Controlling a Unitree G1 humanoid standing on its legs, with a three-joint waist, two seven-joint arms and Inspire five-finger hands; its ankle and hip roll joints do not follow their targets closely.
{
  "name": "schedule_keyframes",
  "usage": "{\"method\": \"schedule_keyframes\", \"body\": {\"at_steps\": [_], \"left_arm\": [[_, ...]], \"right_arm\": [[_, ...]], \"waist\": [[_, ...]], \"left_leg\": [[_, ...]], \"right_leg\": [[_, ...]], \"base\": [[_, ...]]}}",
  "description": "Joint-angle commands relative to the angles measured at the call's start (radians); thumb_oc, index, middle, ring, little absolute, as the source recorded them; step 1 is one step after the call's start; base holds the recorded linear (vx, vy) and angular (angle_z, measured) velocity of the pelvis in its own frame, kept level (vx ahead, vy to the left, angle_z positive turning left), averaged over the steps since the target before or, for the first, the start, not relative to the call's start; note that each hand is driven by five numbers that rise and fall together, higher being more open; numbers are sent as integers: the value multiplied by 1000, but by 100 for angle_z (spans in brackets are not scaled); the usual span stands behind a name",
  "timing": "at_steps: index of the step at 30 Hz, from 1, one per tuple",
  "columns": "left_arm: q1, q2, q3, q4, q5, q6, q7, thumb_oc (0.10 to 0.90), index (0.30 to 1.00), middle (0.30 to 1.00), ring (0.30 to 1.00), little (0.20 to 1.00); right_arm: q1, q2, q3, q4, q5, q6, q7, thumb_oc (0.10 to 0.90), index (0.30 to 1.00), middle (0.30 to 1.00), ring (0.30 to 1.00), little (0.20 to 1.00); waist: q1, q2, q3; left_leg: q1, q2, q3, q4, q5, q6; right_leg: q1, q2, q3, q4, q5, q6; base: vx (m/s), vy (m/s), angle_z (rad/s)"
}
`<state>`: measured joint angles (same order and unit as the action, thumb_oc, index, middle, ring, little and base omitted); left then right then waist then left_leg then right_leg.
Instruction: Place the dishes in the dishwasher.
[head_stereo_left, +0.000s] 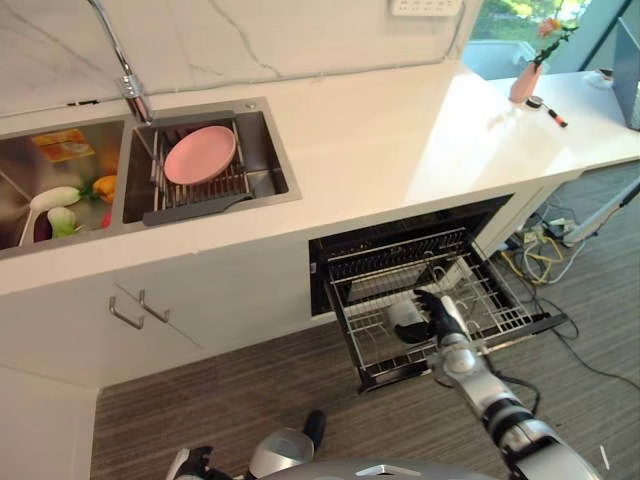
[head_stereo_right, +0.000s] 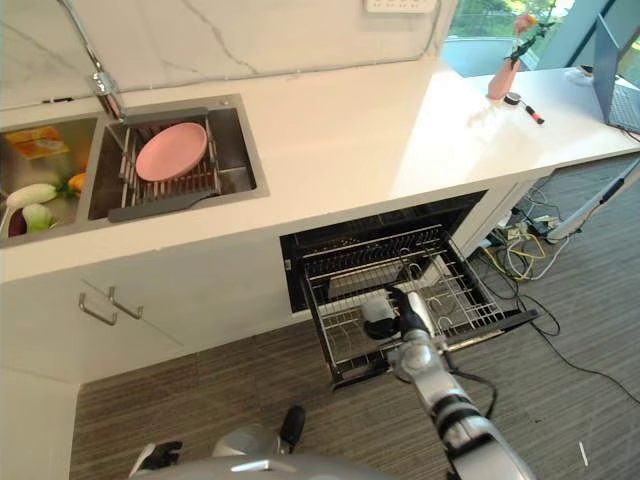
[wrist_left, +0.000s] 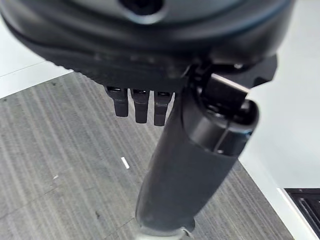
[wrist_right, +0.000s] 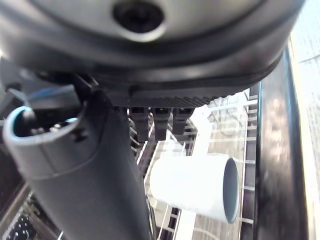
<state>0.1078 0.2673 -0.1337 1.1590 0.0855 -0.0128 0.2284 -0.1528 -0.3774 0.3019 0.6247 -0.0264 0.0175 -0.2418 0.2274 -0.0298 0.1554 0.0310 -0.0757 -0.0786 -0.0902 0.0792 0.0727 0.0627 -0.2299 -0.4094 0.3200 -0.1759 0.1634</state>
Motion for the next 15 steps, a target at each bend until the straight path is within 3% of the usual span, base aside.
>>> {"method": "schedule_keyframes", "body": {"at_steps": [1, 3, 4, 5, 8, 11, 12, 15], "left_arm": [[9, 42, -4, -27, 8, -19, 7, 800, 900, 900, 900, 900], [-4, 45, -1, -48, -4, -21, 8, 800, 900, 900, 900, 900], [-6, 55, 4, -76, -3, -20, 3, 800, 900, 900, 900, 900], [-6, 55, 4, -76, -3, -20, 3, 800, 900, 900, 900, 900], [10, 61, 16, -80, 0, -17, -18, 800, 900, 900, 900, 900], [33, 49, 28, -63, 4, -17, -36, 800, 900, 900, 900, 900], [46, 26, 36, -35, 4, -17, -41, 800, 900, 900, 900, 900], [55, 7, 34, -18, -5, -20, -42, 800, 900, 900, 900, 900]], "right_arm": [[-34, -57, -75, -163, -24, -119, -25, 800, 900, 900, 900, 900], [3, -53, -108, -229, 16, -146, -14, 800, 900, 900, 900, 900], [65, -55, -136, -326, 65, -177, 23, 800, 900, 900, 900, 900], [65, -55, -136, -326, 65, -177, 23, 800, 900, 900, 900, 900], [130, -52, -170, -428, 136, -216, 80, 800, 900, 900, 900, 900], [142, -28, -183, -477, 159, -227, 96, 800, 900, 900, 900, 900], [154, -27, -190, -518, 180, -235, 109, 800, 900, 900, 900, 900], [148, -39, -193, -532, 194, -243, 102, 800, 900, 900, 900, 900]], "waist": [[-11, -17, 10], [-33, 2, 19], [-47, 9, 13], [-47, 9, 13], [-50, 0, -13], [-35, -21, -39], [-44, -20, -50], [-42, -10, -63]], "left_leg": [[28, 10, 19, 49, -158, -26], [23, 16, 33, 61, -152, -13], [8, 15, 36, 70, -143, -3], [8, 15, 36, 70, -143, -3], [-28, 2, 45, 80, -125, 11], [-38, -17, 68, 78, -110, 6], [-38, -9, 75, 74, -97, -3], [-45, -5, 82, 67, -86, -10]], "right_leg": [[-102, -162, 83, -101, 290, 63], [-124, -121, 109, -17, 235, 35], [-113, -42, 135, 46, 139, 7], [-113, -42, 135, 46, 139, 7], [-95, 108, 166, 97, 22, -5], [-47, 150, 156, 26, -29, -36], [-50, 188, 233, -7, -31, -46], [-17, 203, 248, -95, -17, -52]], "base": [[-53, 145, -26], [-86, 153, -40], [-69, 102, -21], [-64, 63, -8], [-50, -4, -16], [-55, -76, -39], [-29, -134, -67], [-57, -123, -16]]}}
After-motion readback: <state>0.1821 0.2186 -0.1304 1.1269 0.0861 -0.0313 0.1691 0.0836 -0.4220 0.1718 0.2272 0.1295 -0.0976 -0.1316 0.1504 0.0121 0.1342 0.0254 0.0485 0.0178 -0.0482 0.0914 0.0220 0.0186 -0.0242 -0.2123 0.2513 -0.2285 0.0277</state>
